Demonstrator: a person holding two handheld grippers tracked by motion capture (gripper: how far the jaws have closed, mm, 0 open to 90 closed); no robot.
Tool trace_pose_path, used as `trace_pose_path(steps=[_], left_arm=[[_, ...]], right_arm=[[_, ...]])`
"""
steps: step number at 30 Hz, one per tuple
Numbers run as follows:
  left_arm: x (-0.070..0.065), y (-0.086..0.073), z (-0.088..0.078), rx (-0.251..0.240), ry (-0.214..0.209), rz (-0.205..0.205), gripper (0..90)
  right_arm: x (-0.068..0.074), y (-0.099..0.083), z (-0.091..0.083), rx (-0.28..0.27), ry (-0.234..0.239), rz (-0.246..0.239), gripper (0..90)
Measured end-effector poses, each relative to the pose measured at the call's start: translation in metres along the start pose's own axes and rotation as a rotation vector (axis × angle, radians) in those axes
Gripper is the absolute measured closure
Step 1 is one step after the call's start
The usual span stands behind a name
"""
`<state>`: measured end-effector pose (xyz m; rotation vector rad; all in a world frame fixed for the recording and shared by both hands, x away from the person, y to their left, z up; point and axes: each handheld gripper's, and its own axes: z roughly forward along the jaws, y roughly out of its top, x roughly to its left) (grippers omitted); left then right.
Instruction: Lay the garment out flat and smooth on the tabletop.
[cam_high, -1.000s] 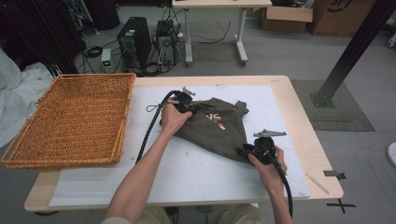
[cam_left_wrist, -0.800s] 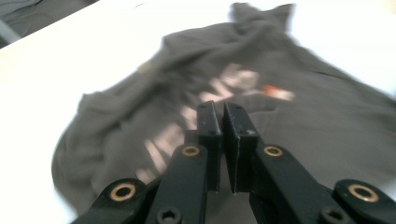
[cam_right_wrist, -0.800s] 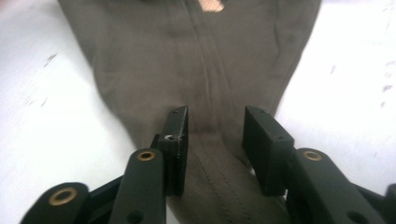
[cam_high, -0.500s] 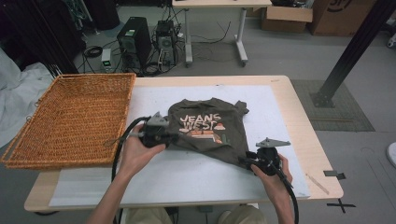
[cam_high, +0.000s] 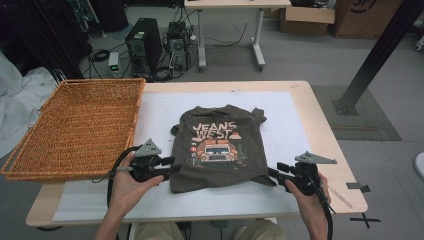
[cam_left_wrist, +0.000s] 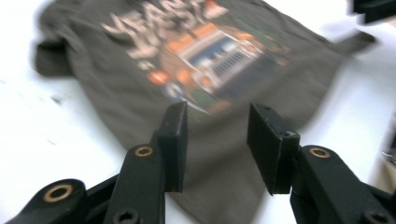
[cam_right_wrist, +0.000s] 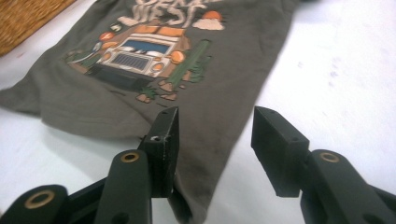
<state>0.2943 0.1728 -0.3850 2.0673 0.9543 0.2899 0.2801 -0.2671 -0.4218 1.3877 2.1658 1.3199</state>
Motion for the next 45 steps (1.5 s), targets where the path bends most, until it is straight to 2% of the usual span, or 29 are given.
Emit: trace_pose_path(steps=[1,2,3,5,6,7,8,9,10,12,13,14,18,21,22,23,24,25,26,27,28,30,31,35,37,39,42,44,45], left_arm=[[-0.001,0.002,0.004,0.025,0.02,0.026,58.4],[-0.004,0.001,0.008,0.037,0.022,0.048,59.6],[-0.007,-0.001,0.011,0.042,0.007,0.06,59.6],[-0.013,-0.01,0.022,0.071,-0.012,0.083,60.6],[-0.015,-0.013,0.027,0.093,-0.002,0.098,60.4],[-0.016,-0.018,0.033,0.124,0.011,0.115,60.4],[-0.017,-0.023,0.039,0.153,0.02,0.13,62.4],[-0.018,-0.027,0.044,0.169,0.024,0.144,62.4],[-0.018,-0.032,0.048,0.145,0.02,0.144,66.0],[-0.015,-0.034,0.048,0.117,-0.003,0.098,78.1],[-0.014,-0.035,0.047,0.121,-0.019,0.081,87.3],[-0.015,-0.035,0.045,0.133,-0.03,0.076,89.6],[-0.024,-0.039,0.035,0.195,-0.08,0.099,89.8],[-0.029,-0.037,0.029,0.244,-0.127,0.098,89.7],[-0.03,-0.034,0.026,0.236,-0.143,0.089,89.2],[-0.028,-0.028,0.024,0.194,-0.161,0.073,86.8],[-0.026,-0.023,0.024,0.143,-0.154,0.074,72.9],[-0.022,-0.016,0.024,0.09,-0.124,0.068,72.9],[-0.013,0.003,0.029,0.037,-0.017,0.044,65.0],[-0.013,0.003,0.029,0.037,-0.017,0.044,64.5],[-0.006,0.012,0.033,-0.016,0.025,0.022,64.5],[0.011,0.032,0.045,-0.115,0.099,-0.072,64.5],[0.021,0.041,0.052,-0.136,0.127,-0.115,64.6],[0.055,0.066,0.085,-0.134,0.241,-0.166,65.7],[0.075,0.073,0.097,-0.124,0.284,-0.22,65.4],[0.091,0.078,0.108,-0.106,0.308,-0.243,65.8],[0.111,0.08,0.124,-0.055,0.349,-0.222,64.4],[0.127,0.072,0.138,-0.008,0.347,-0.273,61.9],[0.13,0.068,0.144,0.011,0.328,-0.281,59.3]], right_arm=[[0.002,0.001,0.001,0.009,0.014,-0.02,51.2],[0.01,0.001,0.002,0.047,0.052,-0.089,52.1],[0.01,0.001,0.002,0.047,0.052,-0.089,52.1],[0.02,-0.007,0.007,0.1,0.085,-0.156,54.3],[0.025,-0.015,0.016,0.179,0.051,-0.213,57.8],[0.025,-0.015,0.016,0.179,0.051,-0.213,57.8],[0.026,-0.021,0.02,0.177,0.031,-0.242,65.9],[0.026,-0.021,0.02,0.177,0.031,-0.242,65.9],[0.025,-0.021,0.019,0.173,0.026,-0.231,72.5],[0.022,-0.02,0.019,0.176,0.016,-0.242,83.8],[0.02,-0.02,0.018,0.183,0.025,-0.236,89.1],[0.018,-0.018,0.017,0.193,0.028,-0.232,90.0],[0.013,-0.017,-0.005,0.207,0.05,-0.193,90.0],[0.009,-0.024,-0.015,0.303,0.034,-0.2,90.0],[0.008,-0.026,-0.017,0.328,0.04,-0.19,90.0],[0.007,-0.026,-0.02,0.324,0.051,-0.178,90.0],[0.002,-0.019,-0.026,0.228,0.086,-0.124,77.6],[0.002,-0.019,-0.026,0.228,0.086,-0.124,77.6],[-0.005,-0.005,-0.022,0.119,0.061,-0.097,66.2],[-0.005,-0.005,-0.022,0.119,0.061,-0.097,66.2],[-0.008,0.004,-0.015,0.092,0.053,-0.087,64.2],[-0.017,0.023,0.006,0.05,0.024,-0.058,59.3],[-0.022,0.033,0.018,0.036,0.018,-0.037,60.0],[-0.049,0.074,0.067,-0.036,-0.038,0.084,61.6],[-0.068,0.092,0.091,-0.077,-0.094,0.157,60.5],[-0.094,0.11,0.122,-0.083,-0.146,0.239,57.7],[-0.101,0.115,0.139,-0.066,-0.107,0.265,56.2],[-0.102,0.113,0.153,-0.03,-0.112,0.278,55.7],[-0.101,0.11,0.164,-0.003,-0.085,0.282,55.8]])
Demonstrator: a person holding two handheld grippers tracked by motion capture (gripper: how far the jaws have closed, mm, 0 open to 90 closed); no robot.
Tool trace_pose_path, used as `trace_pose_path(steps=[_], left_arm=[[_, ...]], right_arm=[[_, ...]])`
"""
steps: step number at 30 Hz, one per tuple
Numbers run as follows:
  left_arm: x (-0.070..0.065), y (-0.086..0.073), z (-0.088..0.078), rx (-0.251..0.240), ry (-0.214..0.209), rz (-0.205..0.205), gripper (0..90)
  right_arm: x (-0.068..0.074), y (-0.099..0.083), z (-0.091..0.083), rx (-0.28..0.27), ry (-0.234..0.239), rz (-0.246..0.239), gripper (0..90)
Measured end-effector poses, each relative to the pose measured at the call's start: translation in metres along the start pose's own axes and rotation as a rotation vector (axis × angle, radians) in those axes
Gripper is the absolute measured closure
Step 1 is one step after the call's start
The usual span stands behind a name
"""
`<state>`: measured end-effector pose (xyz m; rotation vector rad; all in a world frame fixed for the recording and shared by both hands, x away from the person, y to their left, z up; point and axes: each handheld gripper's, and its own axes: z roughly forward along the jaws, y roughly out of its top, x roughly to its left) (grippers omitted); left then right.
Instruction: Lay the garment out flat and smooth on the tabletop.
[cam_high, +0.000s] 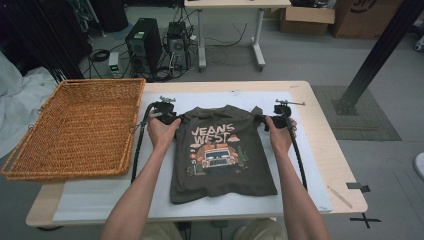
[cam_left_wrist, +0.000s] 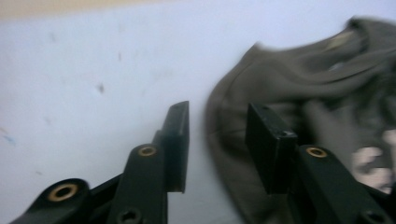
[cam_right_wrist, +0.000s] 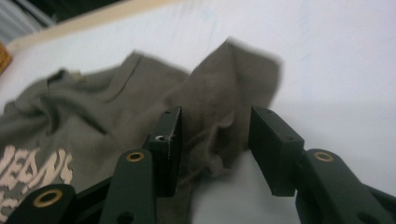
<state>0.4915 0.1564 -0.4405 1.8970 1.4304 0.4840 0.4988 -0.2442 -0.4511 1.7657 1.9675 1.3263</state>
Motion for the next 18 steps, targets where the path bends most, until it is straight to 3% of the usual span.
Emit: trace_pose_path(steps=[1,3,4,5,7,10,12,13,14,16,18], left_arm=[[0.0,-0.003,0.004,0.002,-0.011,0.01,58.9],[-0.002,-0.003,0.004,-0.005,0.008,0.058,62.7],[-0.001,-0.003,0.003,-0.005,-0.056,0.054,76.1],[-0.001,-0.003,0.004,-0.008,-0.085,0.055,87.5],[-0.004,0.0,0.001,-0.025,-0.075,0.077,88.6],[-0.009,0.004,-0.009,-0.095,-0.056,0.113,88.5],[-0.01,0.006,-0.009,-0.085,-0.06,0.079,87.8],[-0.008,0.008,-0.007,-0.038,-0.066,0.037,82.8],[-0.006,0.009,-0.007,-0.037,-0.084,0.011,76.9],[-0.004,0.013,-0.008,-0.091,-0.07,0.002,75.7],[-0.004,0.019,-0.006,-0.118,-0.103,-0.014,72.3]], right_arm=[[0.002,-0.002,0.003,-0.022,0.0,-0.031,65.0],[0.008,-0.003,0.005,0.005,-0.016,-0.094,78.7],[0.011,-0.001,0.002,0.036,-0.045,-0.163,84.9],[0.011,0.001,-0.001,0.064,-0.038,-0.172,85.7],[0.006,0.006,-0.012,0.092,-0.097,-0.175,86.5],[-0.009,0.008,-0.033,0.076,-0.185,-0.144,86.5],[-0.023,0.005,-0.043,0.061,-0.237,-0.129,86.1],[-0.031,0.004,-0.045,0.078,-0.216,-0.111,85.3],[-0.036,0.002,-0.044,0.112,-0.183,-0.097,82.2],[-0.037,0.005,-0.049,0.111,-0.166,-0.114,72.7],[-0.033,0.01,-0.055,0.022,-0.167,-0.114,69.0]])
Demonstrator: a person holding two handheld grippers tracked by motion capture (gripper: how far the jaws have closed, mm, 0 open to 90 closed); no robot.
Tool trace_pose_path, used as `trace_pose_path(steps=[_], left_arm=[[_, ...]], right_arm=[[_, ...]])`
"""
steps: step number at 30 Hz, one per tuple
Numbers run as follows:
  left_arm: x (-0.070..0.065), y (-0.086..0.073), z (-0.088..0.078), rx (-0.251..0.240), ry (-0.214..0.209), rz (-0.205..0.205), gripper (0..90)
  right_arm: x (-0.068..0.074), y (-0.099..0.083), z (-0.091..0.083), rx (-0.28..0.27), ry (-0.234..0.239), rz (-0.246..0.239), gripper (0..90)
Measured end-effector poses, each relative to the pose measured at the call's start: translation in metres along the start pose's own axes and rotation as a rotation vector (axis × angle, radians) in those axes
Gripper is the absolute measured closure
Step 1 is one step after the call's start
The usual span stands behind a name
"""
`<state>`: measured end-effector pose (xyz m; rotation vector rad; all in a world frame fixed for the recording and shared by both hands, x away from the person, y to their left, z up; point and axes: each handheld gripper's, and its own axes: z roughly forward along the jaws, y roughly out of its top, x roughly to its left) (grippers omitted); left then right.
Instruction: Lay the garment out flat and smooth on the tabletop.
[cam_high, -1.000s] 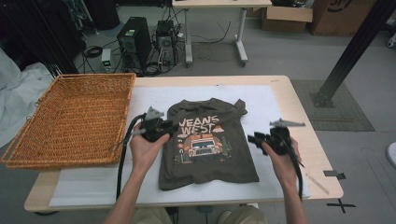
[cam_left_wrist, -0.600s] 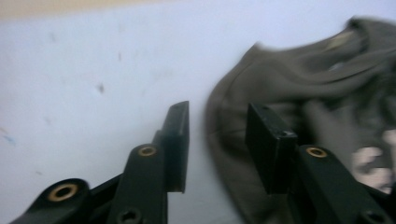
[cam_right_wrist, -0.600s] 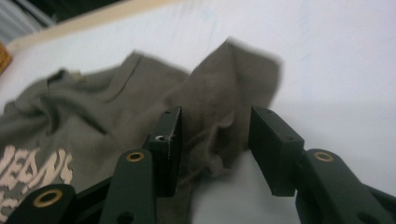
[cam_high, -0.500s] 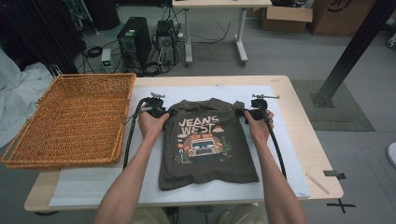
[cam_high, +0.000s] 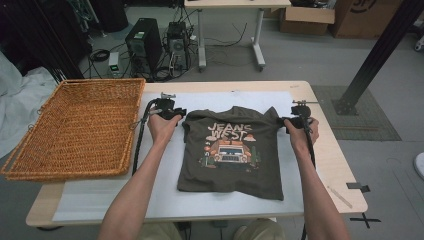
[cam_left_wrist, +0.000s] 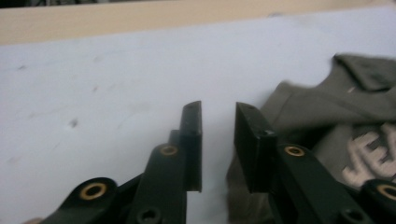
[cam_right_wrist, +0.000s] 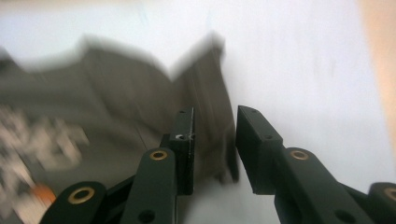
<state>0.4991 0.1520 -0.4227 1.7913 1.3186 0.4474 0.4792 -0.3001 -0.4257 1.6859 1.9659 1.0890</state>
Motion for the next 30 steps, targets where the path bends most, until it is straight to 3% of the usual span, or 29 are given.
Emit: trace_pose_path(steps=[1,2,3,4,6,8,9,10,11,12,13,14,15,16,17,18,19,20,22,23,25,27,30], left_arm=[[-0.003,0.004,0.007,0.008,-0.004,0.038,69.9],[-0.003,0.004,0.007,0.008,-0.004,0.038,68.9],[-0.005,0.006,0.013,0.023,-0.022,0.045,68.9],[-0.007,0.007,0.017,0.028,-0.038,0.046,67.5],[-0.01,0.007,0.026,0.06,-0.067,0.041,64.3],[-0.011,0.003,0.033,0.107,-0.083,0.03,63.9],[-0.013,-0.001,0.037,0.15,-0.094,0.039,65.7],[-0.014,-0.004,0.038,0.148,-0.104,0.055,70.4],[-0.014,-0.004,0.037,0.156,-0.124,0.042,75.6],[-0.015,-0.002,0.036,0.166,-0.123,0.056,81.6],[-0.016,0.0,0.034,0.161,-0.121,0.086,85.4],[-0.016,0.003,0.031,0.126,-0.108,0.114,85.4],[-0.016,0.007,0.027,0.077,-0.095,0.139,85.9],[-0.015,0.011,0.022,0.017,-0.082,0.154,86.1],[-0.015,0.017,0.016,-0.081,-0.056,0.169,86.0],[-0.015,0.017,0.016,-0.081,-0.056,0.169,85.8],[-0.013,0.02,0.016,-0.117,-0.03,0.161,84.4],[-0.011,0.02,0.018,-0.113,-0.011,0.135,84.4],[-0.002,0.019,0.024,-0.095,0.006,0.081,70.2],[0.002,0.019,0.024,-0.08,0.028,0.063,66.6],[0.01,0.018,0.02,-0.046,0.061,0.043,66.6],[0.015,0.017,0.017,0.015,0.075,0.034,65.5],[0.021,0.015,0.012,0.06,0.044,-0.015,65.4]], right_arm=[[0.004,0.007,-0.003,-0.126,0.023,0.002,64.9],[0.004,0.007,-0.003,-0.126,0.023,0.002,64.9],[0.007,0.01,-0.001,-0.18,0.024,-0.032,64.3],[0.013,0.015,0.005,-0.183,0.03,-0.077,63.7],[0.02,0.022,0.016,-0.148,0.039,-0.148,62.1],[0.029,0.026,0.029,-0.128,0.059,-0.189,58.9],[0.032,0.026,0.037,-0.107,0.065,-0.201,57.1],[0.035,0.022,0.048,-0.065,0.06,-0.214,55.6],[0.036,0.017,0.058,-0.011,0.058,-0.22,53.8],[0.036,0.011,0.063,-0.017,0.042,-0.236,57.5],[0.04,0.011,0.063,-0.019,-0.003,-0.251,66.8],[0.042,0.011,0.062,-0.024,-0.028,-0.284,84.8],[0.042,0.015,0.058,-0.005,-0.013,-0.335,90.0],[0.042,0.019,0.053,-0.053,-0.018,-0.327,90.0],[0.039,0.029,0.038,-0.222,-0.006,-0.275,90.0],[0.039,0.029,0.038,-0.222,-0.006,-0.275,90.0],[0.038,0.032,0.034,-0.294,-0.01,-0.275,89.6],[0.038,0.032,0.034,-0.294,-0.01,-0.275,89.6],[0.034,0.031,0.039,-0.275,0.012,-0.268,78.2],[0.031,0.029,0.043,-0.247,0.001,-0.259,70.6],[0.022,0.024,0.045,-0.198,-0.01,-0.191,58.2],[0.011,0.02,0.043,-0.161,-0.021,-0.119,55.4],[-0.001,0.015,0.038,-0.118,-0.027,-0.025,53.3]])
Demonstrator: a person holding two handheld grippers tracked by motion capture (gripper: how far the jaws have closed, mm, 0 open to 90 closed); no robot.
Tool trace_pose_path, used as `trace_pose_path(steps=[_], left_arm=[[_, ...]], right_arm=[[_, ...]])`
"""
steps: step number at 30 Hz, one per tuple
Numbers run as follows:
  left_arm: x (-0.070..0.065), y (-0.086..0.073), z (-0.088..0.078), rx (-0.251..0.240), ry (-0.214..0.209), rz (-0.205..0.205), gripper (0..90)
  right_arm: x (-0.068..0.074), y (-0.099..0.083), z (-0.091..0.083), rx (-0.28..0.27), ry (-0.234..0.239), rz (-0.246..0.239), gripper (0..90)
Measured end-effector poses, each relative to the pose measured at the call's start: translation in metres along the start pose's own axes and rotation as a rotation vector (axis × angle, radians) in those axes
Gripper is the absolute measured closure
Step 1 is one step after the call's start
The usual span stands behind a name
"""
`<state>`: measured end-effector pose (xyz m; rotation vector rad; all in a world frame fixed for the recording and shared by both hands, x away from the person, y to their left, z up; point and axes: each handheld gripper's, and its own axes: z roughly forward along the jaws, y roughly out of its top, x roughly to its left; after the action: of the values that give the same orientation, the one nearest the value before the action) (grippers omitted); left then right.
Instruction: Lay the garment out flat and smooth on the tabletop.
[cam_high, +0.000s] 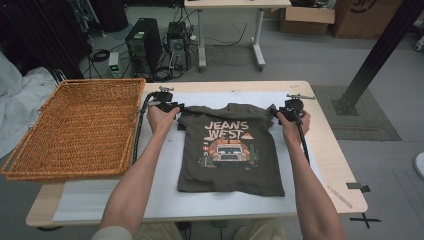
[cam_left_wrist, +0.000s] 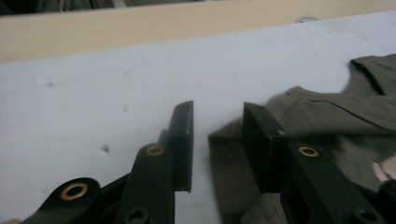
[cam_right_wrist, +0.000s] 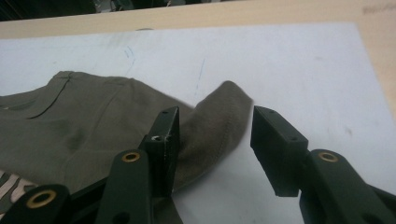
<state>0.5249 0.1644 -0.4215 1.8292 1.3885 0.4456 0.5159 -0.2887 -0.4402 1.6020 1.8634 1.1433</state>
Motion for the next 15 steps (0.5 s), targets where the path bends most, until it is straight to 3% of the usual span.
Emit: trace_pose_path(steps=[2,4,6,8,9,10,12,13,14,15], left_arm=[[-0.001,-0.003,0.002,0.07,0.003,0.034,66.0],[-0.005,-0.008,0.005,0.12,-0.003,0.049,66.0],[-0.009,-0.014,0.007,0.16,0.043,0.075,66.2],[-0.013,-0.018,0.008,0.134,0.057,0.122,64.9],[-0.015,-0.019,0.007,0.129,0.041,0.146,67.0],[-0.018,-0.02,0.007,0.128,0.023,0.172,76.2],[-0.023,-0.021,0.007,0.13,0.02,0.28,88.0],[-0.026,-0.02,0.007,0.139,0.031,0.326,88.6],[-0.026,-0.019,0.007,0.144,0.056,0.334,88.9],[-0.024,-0.017,0.006,0.141,0.11,0.339,89.0]], right_arm=[[-0.002,-0.004,0.0,0.025,0.018,0.005,55.0],[0.001,-0.008,0.004,0.085,0.012,-0.02,54.6],[0.006,-0.01,0.003,0.075,-0.025,-0.046,58.8],[0.009,-0.009,-0.006,0.036,-0.031,0.017,60.0],[0.009,-0.01,-0.009,0.026,-0.033,0.035,59.9],[0.009,-0.01,-0.013,0.03,-0.046,0.037,60.0],[0.007,-0.012,-0.016,0.073,-0.07,0.012,59.0],[0.005,-0.013,-0.017,0.08,-0.069,0.011,59.0],[0.005,-0.015,-0.017,0.087,-0.056,0.005,58.4],[0.006,-0.015,-0.016,0.088,-0.038,-0.009,57.7]])
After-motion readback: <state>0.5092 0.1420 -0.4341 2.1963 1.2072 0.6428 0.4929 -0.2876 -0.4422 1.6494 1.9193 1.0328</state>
